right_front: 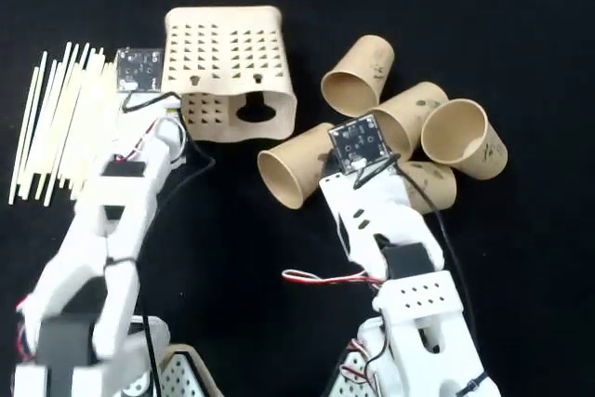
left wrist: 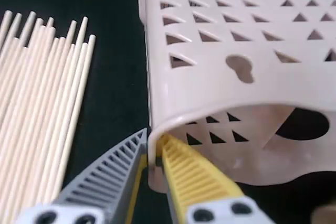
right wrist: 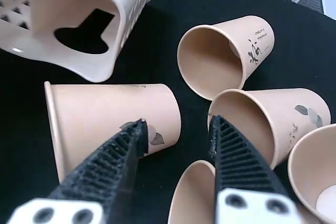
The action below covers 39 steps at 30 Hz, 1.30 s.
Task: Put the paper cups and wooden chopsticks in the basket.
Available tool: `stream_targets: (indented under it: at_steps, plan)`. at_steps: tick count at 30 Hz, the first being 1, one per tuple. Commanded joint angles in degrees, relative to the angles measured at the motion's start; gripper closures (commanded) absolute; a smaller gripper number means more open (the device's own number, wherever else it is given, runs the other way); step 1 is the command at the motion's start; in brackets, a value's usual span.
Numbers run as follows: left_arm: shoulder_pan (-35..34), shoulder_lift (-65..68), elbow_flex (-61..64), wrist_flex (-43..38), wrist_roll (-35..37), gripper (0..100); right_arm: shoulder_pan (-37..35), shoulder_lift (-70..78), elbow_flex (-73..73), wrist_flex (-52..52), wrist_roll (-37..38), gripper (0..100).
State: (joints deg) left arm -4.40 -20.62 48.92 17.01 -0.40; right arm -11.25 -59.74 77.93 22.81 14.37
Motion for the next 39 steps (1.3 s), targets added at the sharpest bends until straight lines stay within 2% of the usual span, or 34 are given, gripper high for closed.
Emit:
stream_targets:
  at_steps: [1, 9, 13, 17, 22, 28, 32, 37, 39]
  plan:
    - [0.13, -12.57, -9.71, 18.2, 0.53, 97, -0.53, 0.22, -0.31, -1.32, -0.35, 79.4]
    - [-0.04, -11.78, -38.02, 53.71, 4.31, 97, -0.35, 0.22, -0.31, -1.14, -0.35, 79.4]
    - [-0.31, -4.84, -50.68, 64.09, 5.98, 97, 1.76, 0.22, -0.57, -1.14, -0.88, 79.4]
    - [-0.04, 5.54, -61.32, 68.22, 7.12, 97, 2.02, 0.22, -0.57, -1.14, -2.2, 79.4]
    - [-0.31, 17.85, -69.67, 69.01, 8.35, 96, 2.02, 0.22, -0.57, -1.23, -2.11, 79.4]
    - [-0.4, 21.63, -78.64, 75.69, 7.74, 73, 2.11, 0.13, -0.66, -0.88, -2.2, 79.4]
    - [-1.19, 21.71, -86.64, 81.05, 7.74, 73, 1.76, -3.65, -0.57, 0.18, -0.97, 79.4]
    - [-5.49, 21.01, -95.69, 83.87, 7.65, 73, 1.23, -13.58, -7.08, 15.3, 5.45, 79.0]
    - [-7.43, 18.37, -97.1, 83.87, 7.74, 73, -1.93, -16.4, -10.33, 22.68, 9.32, 79.0]
